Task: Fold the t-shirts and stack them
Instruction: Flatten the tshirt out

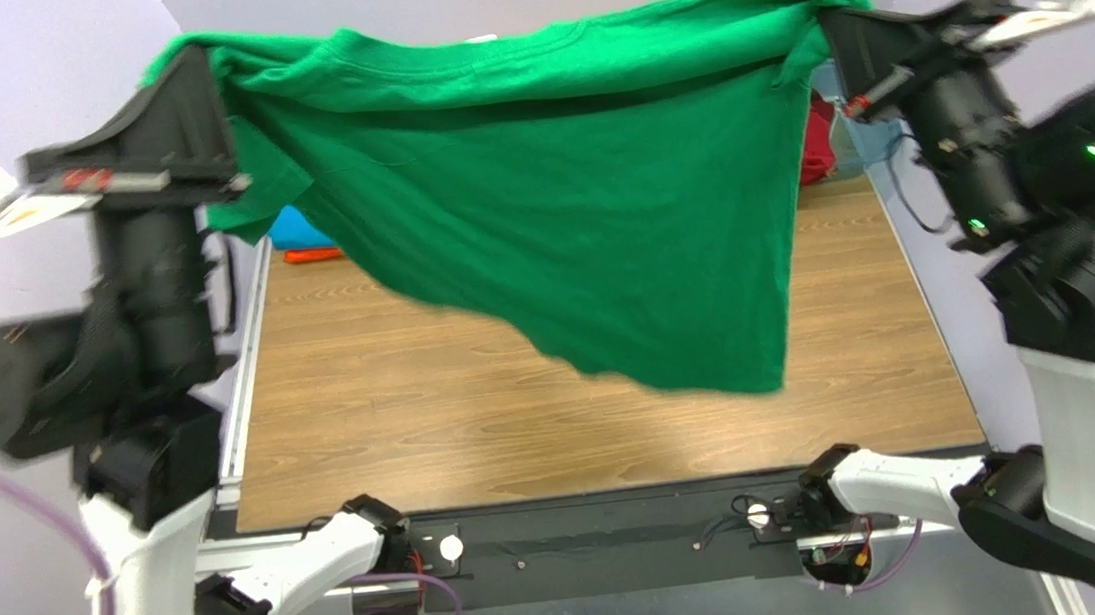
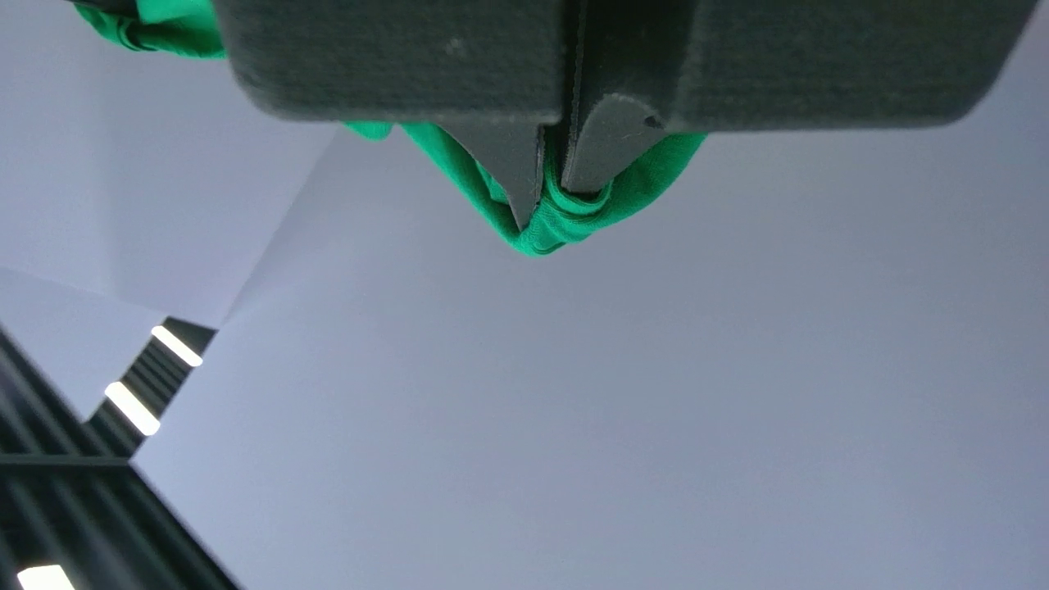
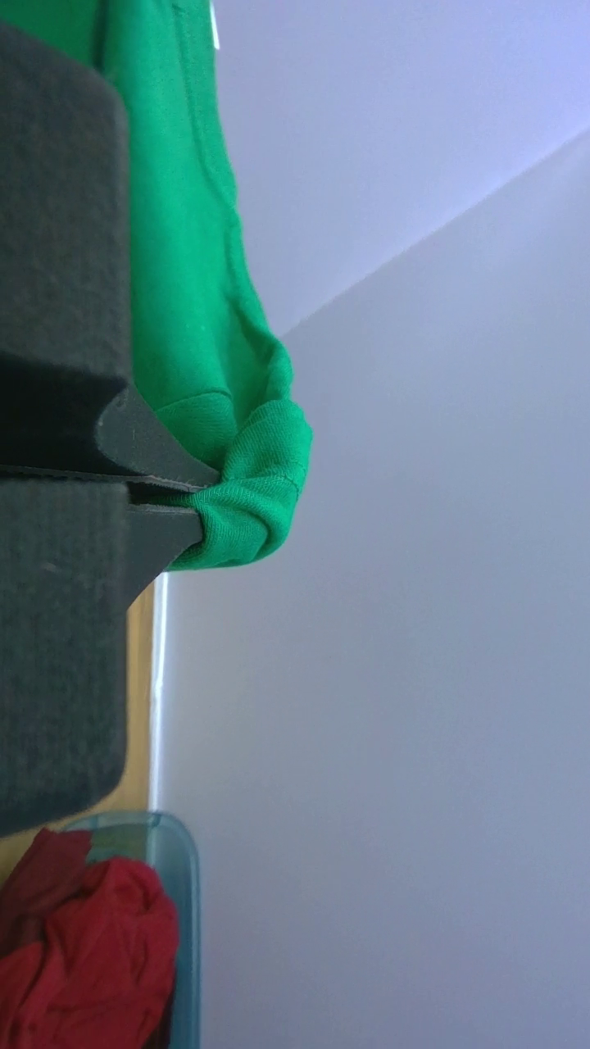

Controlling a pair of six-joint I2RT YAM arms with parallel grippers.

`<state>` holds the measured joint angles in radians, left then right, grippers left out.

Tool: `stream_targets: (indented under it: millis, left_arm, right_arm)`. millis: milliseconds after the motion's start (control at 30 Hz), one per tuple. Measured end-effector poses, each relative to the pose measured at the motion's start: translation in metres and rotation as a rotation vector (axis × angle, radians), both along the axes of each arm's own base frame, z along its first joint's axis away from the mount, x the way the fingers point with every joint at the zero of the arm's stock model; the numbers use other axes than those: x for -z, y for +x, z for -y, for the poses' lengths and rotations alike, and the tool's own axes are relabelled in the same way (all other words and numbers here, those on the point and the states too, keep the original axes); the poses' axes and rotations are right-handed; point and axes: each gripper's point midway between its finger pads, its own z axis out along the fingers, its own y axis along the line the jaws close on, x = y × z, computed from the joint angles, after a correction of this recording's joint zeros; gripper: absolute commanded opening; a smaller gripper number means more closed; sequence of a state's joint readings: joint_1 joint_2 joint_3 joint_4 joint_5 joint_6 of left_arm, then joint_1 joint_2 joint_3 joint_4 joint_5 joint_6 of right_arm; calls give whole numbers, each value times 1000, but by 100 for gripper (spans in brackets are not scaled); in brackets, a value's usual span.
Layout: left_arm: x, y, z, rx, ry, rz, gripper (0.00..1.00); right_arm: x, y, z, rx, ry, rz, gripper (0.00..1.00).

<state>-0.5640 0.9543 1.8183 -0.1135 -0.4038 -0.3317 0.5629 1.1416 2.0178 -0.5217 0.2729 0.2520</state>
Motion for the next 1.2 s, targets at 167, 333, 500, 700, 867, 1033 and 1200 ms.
stream_targets:
  millis: [167, 333, 500, 700, 867, 1033, 1200]
  left_arm:
    - [36, 76, 29, -83, 58, -146, 0]
    - [89, 201, 26, -183, 151, -309, 0]
    - [134, 297, 34, -131, 228, -423, 0]
    - [99, 305, 46, -31, 270, -338, 0]
    - [73, 252, 34, -17, 271, -235, 0]
    - [169, 209, 29, 24, 251, -345, 0]
    - [356, 208, 36, 105, 213, -663, 0]
  right_arm:
    - [41, 60, -14, 115, -98, -120, 1]
    - [106, 138, -31, 208, -251, -268, 1]
    - [151, 225, -10, 271, -330, -365, 1]
    - [113, 242, 3, 268, -308, -265, 1]
    - [105, 201, 8, 227, -297, -233, 2]
    - [198, 165, 1, 119, -290, -396, 4]
    - [380, 121, -6, 22, -269, -797, 9]
